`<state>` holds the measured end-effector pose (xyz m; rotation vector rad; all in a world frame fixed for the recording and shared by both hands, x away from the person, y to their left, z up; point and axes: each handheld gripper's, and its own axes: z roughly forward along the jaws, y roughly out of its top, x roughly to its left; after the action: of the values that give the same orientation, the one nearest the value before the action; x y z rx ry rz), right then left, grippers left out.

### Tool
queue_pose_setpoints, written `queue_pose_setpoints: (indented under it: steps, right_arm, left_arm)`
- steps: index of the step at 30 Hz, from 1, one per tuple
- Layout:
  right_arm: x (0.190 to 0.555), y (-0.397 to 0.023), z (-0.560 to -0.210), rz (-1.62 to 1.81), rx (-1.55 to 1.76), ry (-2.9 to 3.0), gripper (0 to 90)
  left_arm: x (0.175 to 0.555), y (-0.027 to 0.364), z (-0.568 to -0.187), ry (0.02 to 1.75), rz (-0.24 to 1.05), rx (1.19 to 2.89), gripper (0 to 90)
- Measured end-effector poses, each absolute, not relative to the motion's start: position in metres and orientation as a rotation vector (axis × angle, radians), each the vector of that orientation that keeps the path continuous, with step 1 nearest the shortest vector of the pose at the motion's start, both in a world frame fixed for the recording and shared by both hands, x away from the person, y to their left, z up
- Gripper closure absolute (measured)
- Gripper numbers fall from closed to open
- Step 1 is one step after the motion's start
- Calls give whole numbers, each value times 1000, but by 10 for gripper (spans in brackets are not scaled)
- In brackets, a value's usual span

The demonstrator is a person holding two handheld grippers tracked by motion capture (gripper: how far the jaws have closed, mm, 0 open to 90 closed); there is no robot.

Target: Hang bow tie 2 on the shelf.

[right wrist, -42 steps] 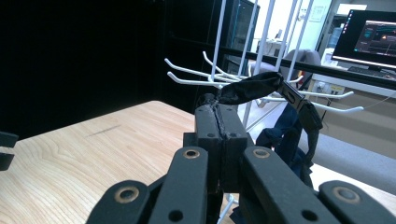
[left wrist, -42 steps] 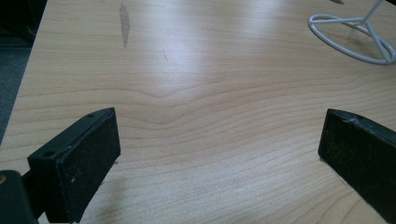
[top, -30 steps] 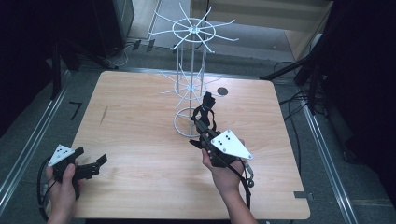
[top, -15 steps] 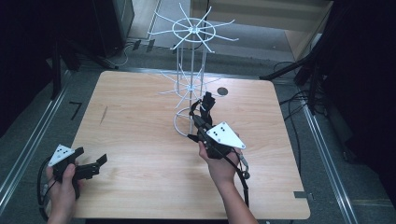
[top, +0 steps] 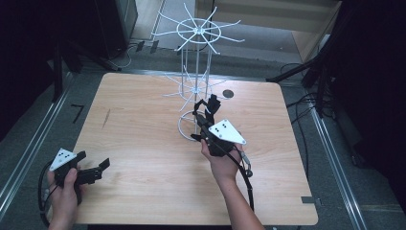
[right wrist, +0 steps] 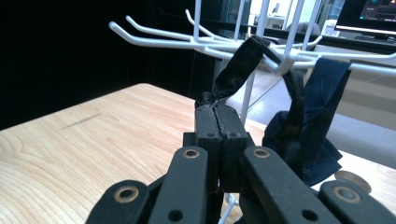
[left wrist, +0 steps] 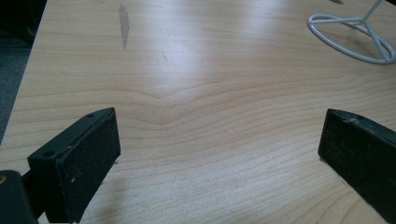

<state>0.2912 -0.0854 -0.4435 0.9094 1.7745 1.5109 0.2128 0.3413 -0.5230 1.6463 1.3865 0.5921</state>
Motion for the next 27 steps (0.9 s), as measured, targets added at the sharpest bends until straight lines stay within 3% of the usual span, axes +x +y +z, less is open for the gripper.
queue_pose_setpoints:
  steps: [11, 18, 20, 27]
  right_arm:
    - [298, -87, -452, 1504, 929, 1813, 854]
    - [297, -91, -457, 1522, 955, 1814, 682]
    - [296, -96, -459, 1542, 972, 1824, 597]
    - [292, -114, -467, 1515, 987, 1826, 449]
  left_arm:
    - [213, 341, -523, 1386, 593, 1648, 0]
    - [213, 341, -523, 1386, 595, 1649, 0]
    - [213, 341, -523, 1386, 593, 1650, 0]
    - [213, 341, -523, 1387, 595, 1651, 0]
